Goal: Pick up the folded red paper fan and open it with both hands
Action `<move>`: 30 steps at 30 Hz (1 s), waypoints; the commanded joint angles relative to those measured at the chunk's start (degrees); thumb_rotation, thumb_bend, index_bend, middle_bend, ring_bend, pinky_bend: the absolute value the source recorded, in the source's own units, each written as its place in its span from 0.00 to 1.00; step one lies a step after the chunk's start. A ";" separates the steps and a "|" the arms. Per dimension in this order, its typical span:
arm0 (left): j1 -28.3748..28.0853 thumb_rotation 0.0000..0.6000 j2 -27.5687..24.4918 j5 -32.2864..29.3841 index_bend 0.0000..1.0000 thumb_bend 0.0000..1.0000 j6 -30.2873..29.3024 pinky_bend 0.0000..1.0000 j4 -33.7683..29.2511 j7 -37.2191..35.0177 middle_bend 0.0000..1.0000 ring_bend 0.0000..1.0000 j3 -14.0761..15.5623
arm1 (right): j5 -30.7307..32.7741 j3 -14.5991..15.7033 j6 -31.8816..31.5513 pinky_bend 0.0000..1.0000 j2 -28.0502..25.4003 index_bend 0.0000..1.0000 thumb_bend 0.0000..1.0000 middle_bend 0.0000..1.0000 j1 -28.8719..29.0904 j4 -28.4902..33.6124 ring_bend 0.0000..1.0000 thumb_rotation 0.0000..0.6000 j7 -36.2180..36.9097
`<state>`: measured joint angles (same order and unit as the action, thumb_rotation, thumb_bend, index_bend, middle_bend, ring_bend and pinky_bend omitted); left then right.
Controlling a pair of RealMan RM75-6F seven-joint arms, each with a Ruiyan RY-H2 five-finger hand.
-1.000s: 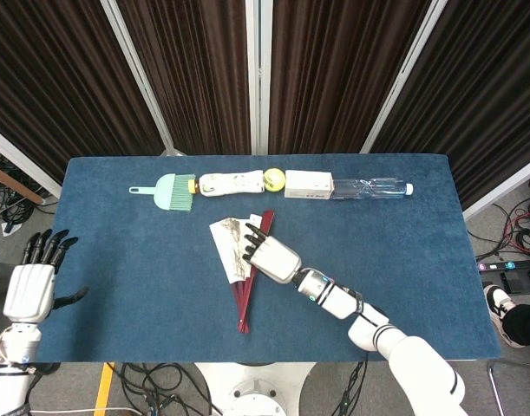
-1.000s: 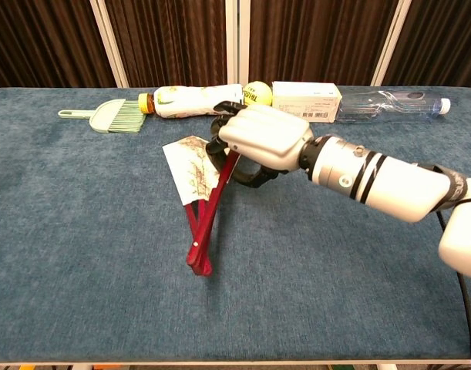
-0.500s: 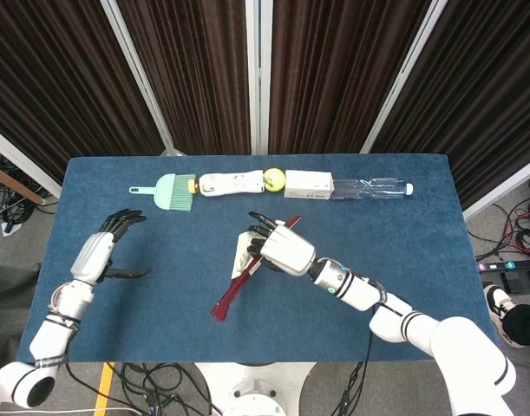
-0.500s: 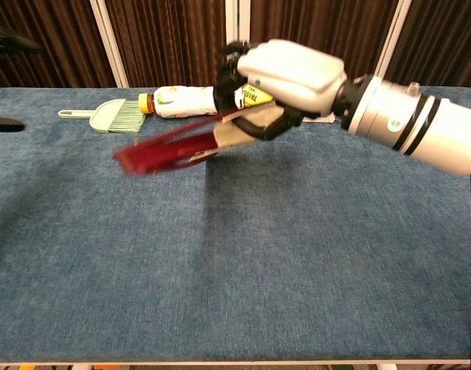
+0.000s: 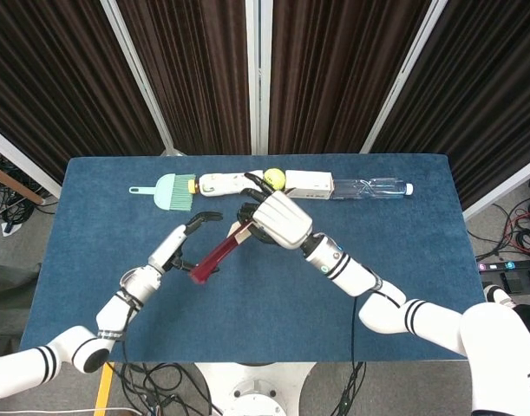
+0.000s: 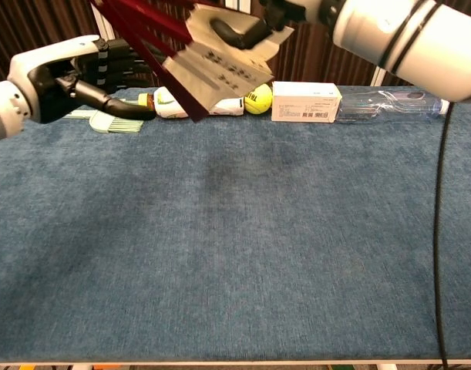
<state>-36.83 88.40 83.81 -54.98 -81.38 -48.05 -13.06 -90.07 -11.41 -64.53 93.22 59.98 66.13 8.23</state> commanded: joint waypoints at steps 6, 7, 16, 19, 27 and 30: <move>-1.81 1.00 5.30 -11.42 0.28 0.00 1.72 0.18 -1.36 4.59 0.24 0.15 -4.70 | 7.86 -5.10 4.81 0.07 2.72 0.76 0.67 0.57 2.06 4.21 0.24 1.00 -9.09; -1.87 1.00 5.61 -12.51 0.28 0.00 1.86 0.18 -1.52 5.01 0.24 0.15 -5.06 | 8.57 -5.51 5.02 0.07 3.15 0.76 0.67 0.57 2.22 4.36 0.24 1.00 -9.98; -1.64 1.00 9.65 -22.28 0.33 0.00 0.15 0.27 -1.99 10.21 0.32 0.21 -8.65 | 13.38 -7.39 5.56 0.05 6.64 0.75 0.67 0.57 2.63 4.93 0.24 1.00 -16.78; -1.54 1.00 10.94 -24.35 0.40 0.00 -0.97 0.30 -1.79 11.79 0.39 0.27 -9.72 | 14.34 -7.84 5.78 0.05 7.25 0.74 0.67 0.57 2.76 4.96 0.24 1.00 -17.63; -0.75 1.00 14.24 -25.65 0.61 0.13 -4.92 0.46 0.61 15.24 0.61 0.49 -10.70 | 14.13 -7.85 5.36 0.05 7.21 0.74 0.67 0.57 2.44 5.40 0.24 1.00 -17.42; -0.36 1.00 14.12 -24.42 0.64 0.19 -5.65 0.52 1.39 17.07 0.65 0.52 -9.83 | 13.45 -7.67 4.88 0.04 6.57 0.74 0.67 0.57 2.11 5.93 0.24 1.00 -17.05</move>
<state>-37.45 102.52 58.78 -60.23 -80.43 -31.72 -23.34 -76.49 -19.12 -59.53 99.92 62.17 71.94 -8.92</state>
